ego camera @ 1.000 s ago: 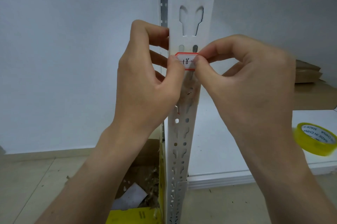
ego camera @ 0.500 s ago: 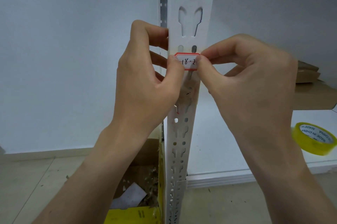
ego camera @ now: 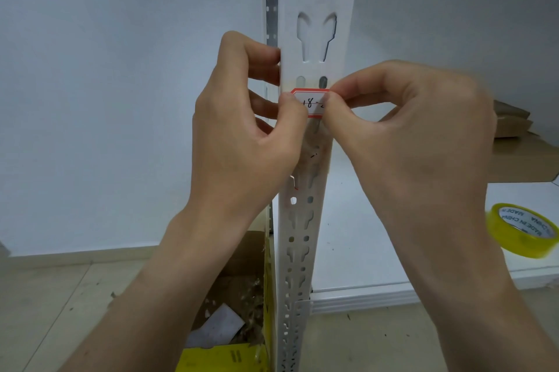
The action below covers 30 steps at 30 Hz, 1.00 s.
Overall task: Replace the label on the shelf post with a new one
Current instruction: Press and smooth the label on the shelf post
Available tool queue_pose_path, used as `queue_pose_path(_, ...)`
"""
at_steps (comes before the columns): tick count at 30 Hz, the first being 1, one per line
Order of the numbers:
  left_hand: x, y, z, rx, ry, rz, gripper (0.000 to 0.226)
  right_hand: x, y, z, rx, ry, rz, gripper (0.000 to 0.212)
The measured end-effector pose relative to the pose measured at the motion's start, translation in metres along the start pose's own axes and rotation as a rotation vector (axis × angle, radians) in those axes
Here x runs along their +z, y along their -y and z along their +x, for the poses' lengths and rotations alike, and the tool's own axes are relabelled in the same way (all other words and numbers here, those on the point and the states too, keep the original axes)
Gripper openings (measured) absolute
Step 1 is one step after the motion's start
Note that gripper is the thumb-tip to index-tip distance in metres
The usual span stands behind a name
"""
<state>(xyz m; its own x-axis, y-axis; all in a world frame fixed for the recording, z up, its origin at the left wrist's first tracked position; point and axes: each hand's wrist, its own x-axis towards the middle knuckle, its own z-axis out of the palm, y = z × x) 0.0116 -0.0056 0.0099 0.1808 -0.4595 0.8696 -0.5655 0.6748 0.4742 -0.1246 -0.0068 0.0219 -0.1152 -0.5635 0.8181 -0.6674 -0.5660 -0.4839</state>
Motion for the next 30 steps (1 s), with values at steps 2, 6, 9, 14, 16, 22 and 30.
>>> queue_pose_path(2, 0.0003, -0.0007, -0.0001, -0.002, -0.002, -0.005, 0.025, -0.0003, -0.0001, 0.0009, 0.012, 0.013, 0.005, 0.008)
queue_pose_path(6, 0.0004, -0.0018, -0.0002, -0.012, -0.004, -0.013, 0.025, -0.0004, -0.0005, 0.0022, 0.029, 0.034, 0.025, 0.008)
queue_pose_path(9, 0.0005, -0.0022, -0.0004, -0.017, -0.004, -0.006, 0.025, 0.001, -0.0013, 0.0018, 0.026, 0.05, 0.043, 0.01)
queue_pose_path(14, 0.0003, -0.0025, -0.0007, -0.017, -0.004, 0.007, 0.025, 0.0005, -0.0019, -0.0005, 0.013, 0.037, 0.06, 0.01)
queue_pose_path(16, 0.0001, -0.0028, -0.0007, -0.019, -0.005, 0.003, 0.025, -0.001, -0.0027, -0.0003, 0.024, 0.008, 0.097, 0.008)
queue_pose_path(22, 0.0005, -0.0031, 0.0001, -0.004, -0.008, 0.021, 0.026, -0.0019, -0.0016, -0.0024, -0.003, 0.001, 0.093, 0.007)
queue_pose_path(30, 0.0, -0.0016, 0.0, -0.002, -0.013, 0.009, 0.026, -0.0001, -0.0008, 0.0001, -0.01, -0.002, 0.02, 0.009)
